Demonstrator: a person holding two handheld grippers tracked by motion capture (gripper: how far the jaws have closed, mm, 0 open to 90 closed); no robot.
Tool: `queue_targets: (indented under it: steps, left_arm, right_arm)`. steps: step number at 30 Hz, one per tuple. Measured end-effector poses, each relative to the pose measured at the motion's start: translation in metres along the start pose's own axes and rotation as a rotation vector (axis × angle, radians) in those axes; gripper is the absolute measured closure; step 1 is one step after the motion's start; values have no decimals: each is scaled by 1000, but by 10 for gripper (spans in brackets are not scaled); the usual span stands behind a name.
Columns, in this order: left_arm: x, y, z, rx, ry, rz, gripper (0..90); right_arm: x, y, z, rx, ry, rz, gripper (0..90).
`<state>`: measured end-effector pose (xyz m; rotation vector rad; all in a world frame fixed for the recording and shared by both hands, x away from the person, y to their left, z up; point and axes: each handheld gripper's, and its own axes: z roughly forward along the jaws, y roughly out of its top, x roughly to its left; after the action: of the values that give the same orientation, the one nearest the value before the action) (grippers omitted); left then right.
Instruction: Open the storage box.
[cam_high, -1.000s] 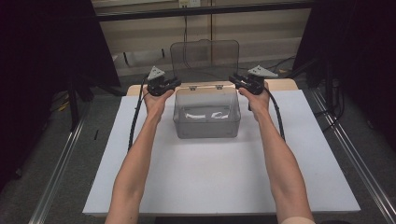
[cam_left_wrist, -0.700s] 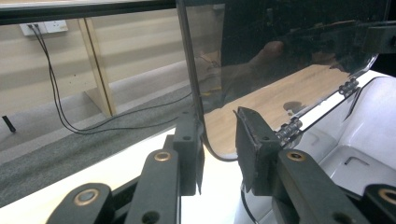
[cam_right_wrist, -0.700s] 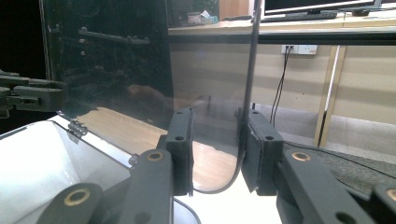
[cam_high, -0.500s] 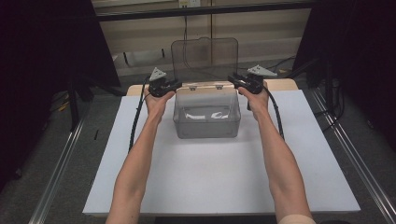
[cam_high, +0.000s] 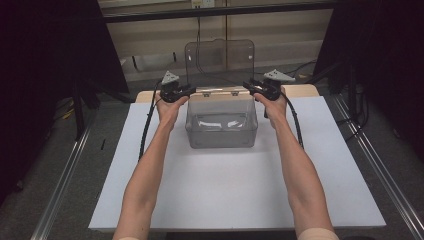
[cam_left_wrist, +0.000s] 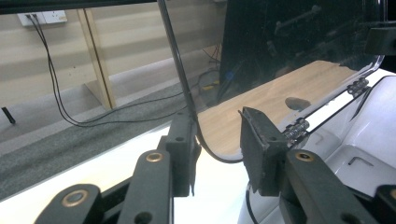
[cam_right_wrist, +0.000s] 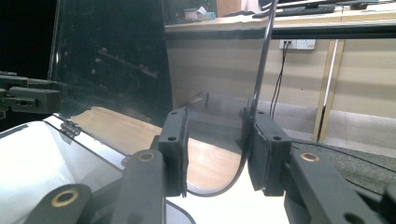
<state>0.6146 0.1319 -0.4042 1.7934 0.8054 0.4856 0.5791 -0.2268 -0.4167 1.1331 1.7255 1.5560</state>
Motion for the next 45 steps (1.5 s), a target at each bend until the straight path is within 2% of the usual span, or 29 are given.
queue_targets:
  steps: [3, 17, 21, 25, 31, 33, 45]
  left_arm:
    - [0, 0, 0, 6, -4, -5, 643]
    - [0, 2, 3, 28, -3, -33, 620]
    - [-1, 2, 4, 23, -2, -57, 605]
    - [-1, 3, 5, 34, -4, -50, 592]
    - [0, 3, 6, 41, -6, -65, 574]
    - [0, 2, 6, 34, -10, -83, 567]
    - [1, 0, 9, 37, -15, -134, 543]
  right_arm:
    - [1, 0, 1, 1, -2, 6, 591]
    - [-1, -2, 4, 13, -18, 44, 629]
    - [-2, -2, 5, 21, -16, 75, 629]
    - [-2, -1, 6, 30, -18, 96, 621]
    - [-2, -1, 8, 38, -26, 129, 612]
    - [-1, 0, 10, 52, -31, 123, 598]
    - [-1, -1, 14, 74, -43, 164, 574]
